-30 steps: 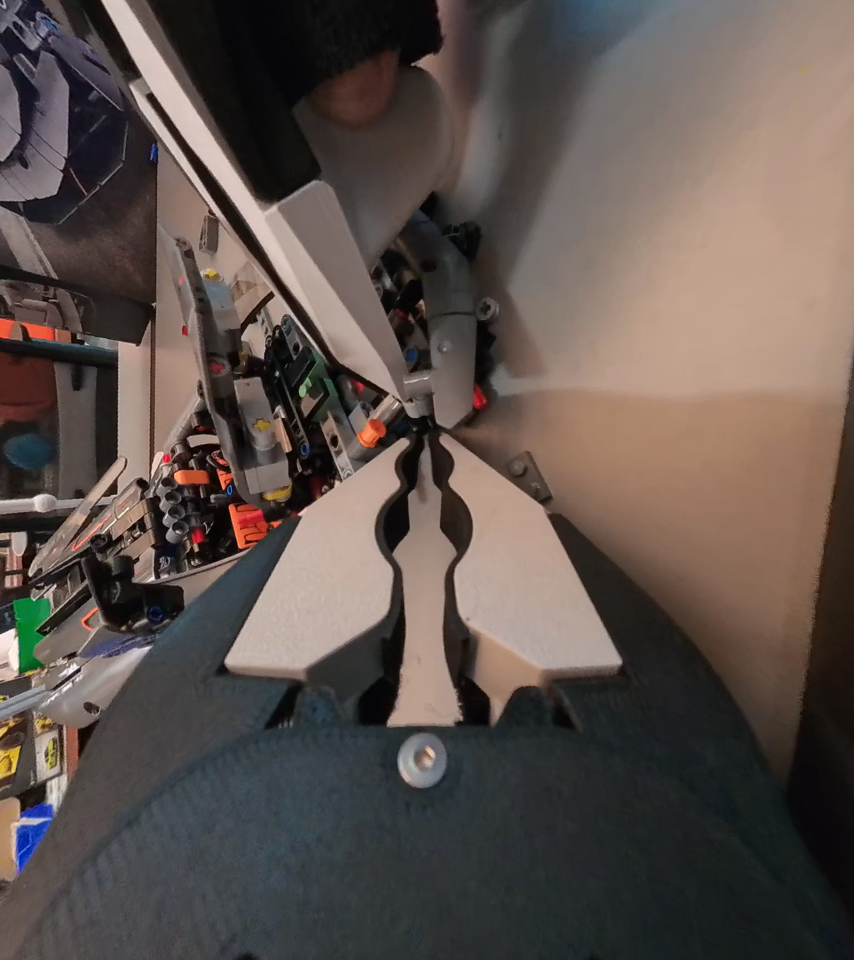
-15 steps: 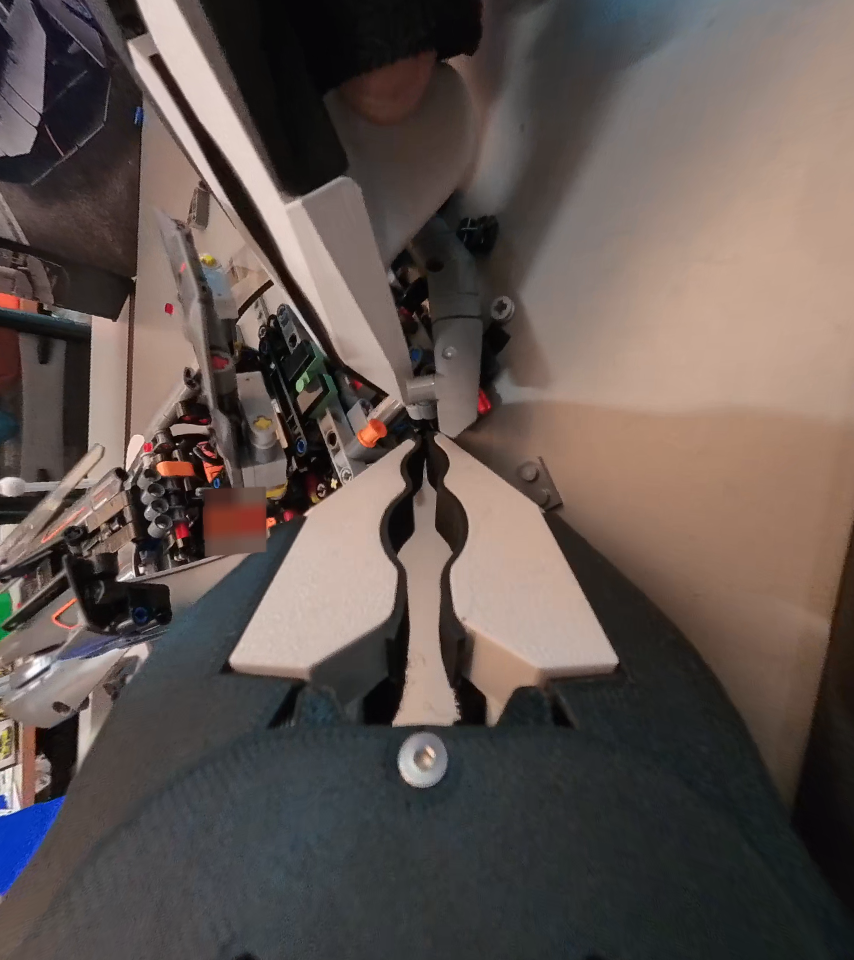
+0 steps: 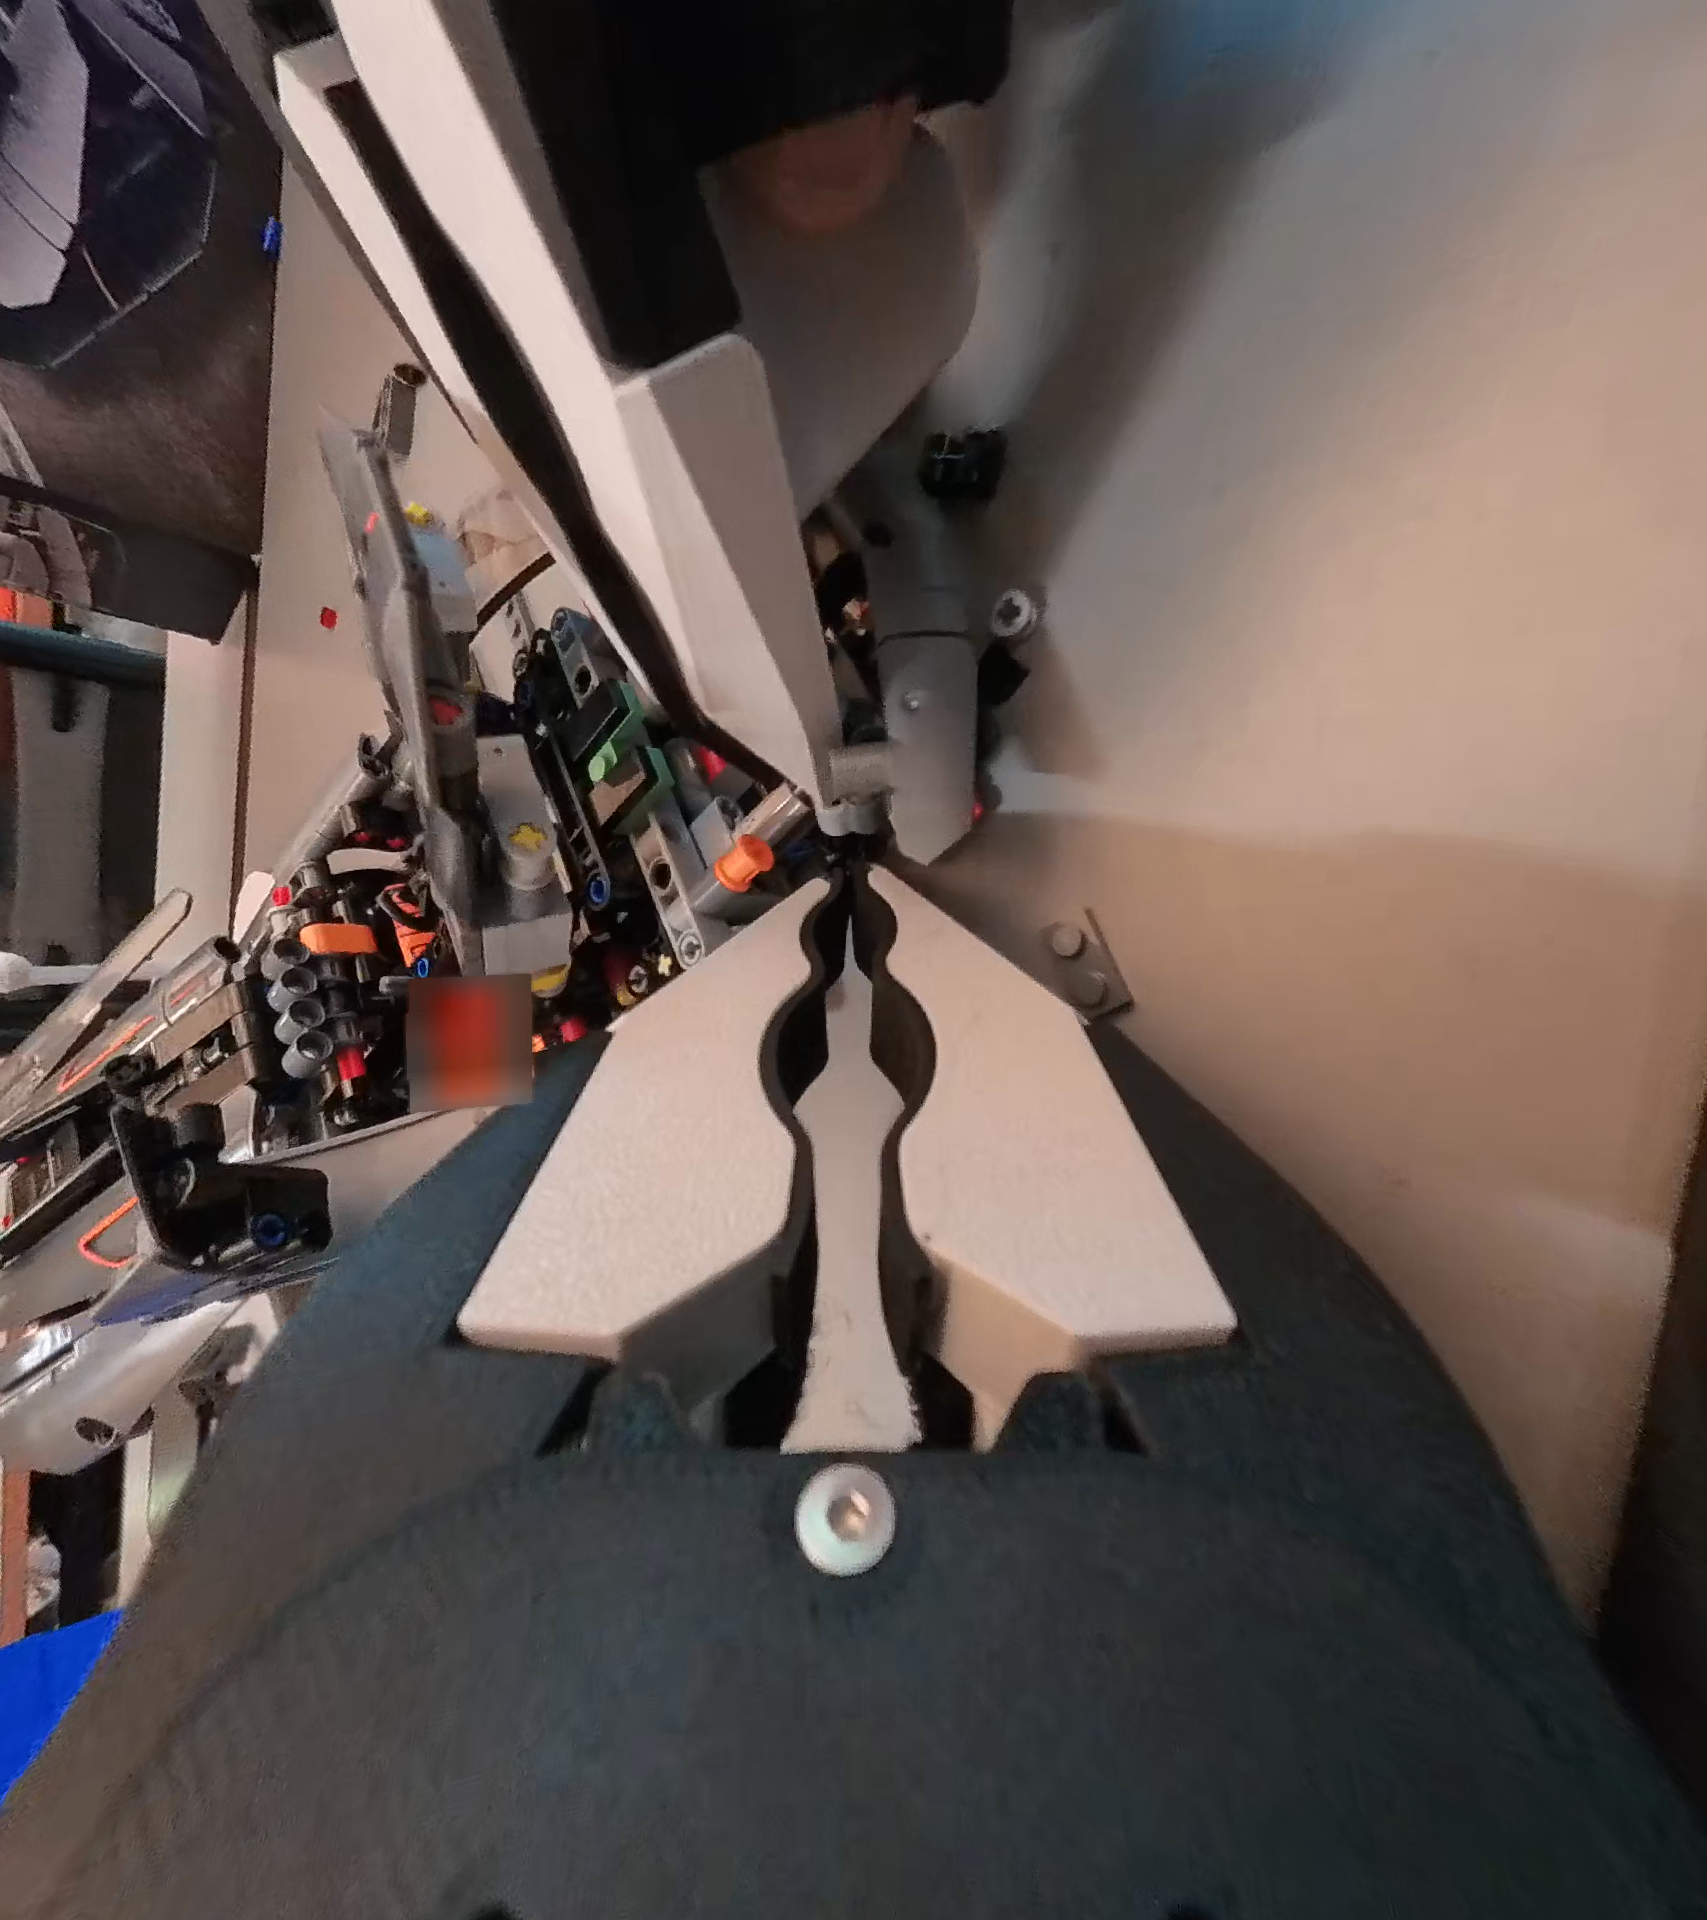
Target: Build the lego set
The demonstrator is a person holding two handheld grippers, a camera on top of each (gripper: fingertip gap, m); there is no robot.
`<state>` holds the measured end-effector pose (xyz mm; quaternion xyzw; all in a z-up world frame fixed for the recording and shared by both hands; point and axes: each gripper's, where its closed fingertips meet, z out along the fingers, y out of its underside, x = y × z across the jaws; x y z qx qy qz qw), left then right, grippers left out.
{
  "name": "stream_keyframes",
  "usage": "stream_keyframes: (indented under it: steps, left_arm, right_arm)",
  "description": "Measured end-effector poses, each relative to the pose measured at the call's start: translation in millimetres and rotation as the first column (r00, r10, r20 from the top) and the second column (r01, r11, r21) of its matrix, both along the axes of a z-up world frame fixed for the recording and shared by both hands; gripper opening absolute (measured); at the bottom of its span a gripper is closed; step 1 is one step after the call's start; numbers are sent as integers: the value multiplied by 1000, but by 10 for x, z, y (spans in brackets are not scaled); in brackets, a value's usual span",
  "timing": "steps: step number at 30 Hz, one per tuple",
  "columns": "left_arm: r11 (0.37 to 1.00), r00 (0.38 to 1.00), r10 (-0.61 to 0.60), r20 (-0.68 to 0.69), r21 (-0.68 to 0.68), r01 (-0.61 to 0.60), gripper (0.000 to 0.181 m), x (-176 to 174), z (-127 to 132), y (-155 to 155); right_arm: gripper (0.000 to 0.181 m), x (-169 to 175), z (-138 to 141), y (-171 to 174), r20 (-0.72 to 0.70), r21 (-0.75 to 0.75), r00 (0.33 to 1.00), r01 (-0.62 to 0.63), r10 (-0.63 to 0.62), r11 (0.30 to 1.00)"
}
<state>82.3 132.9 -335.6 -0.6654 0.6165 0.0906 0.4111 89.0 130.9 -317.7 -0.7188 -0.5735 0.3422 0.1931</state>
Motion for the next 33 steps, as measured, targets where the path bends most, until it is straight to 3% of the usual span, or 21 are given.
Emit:
stream_keyframes:
  steps: [17,33]
  left_arm:
    - [1000,1000,-14,21,-23,15,0,36,-2,-37]
    - [992,995,41,90,-122,-30,0,36,-9,-39]
  right_arm:
    - [15,30,-4,-48,17,-38,1000,-24,25,999]
    - [13,-3,-2,-35,20,48,999,-51,50,998]
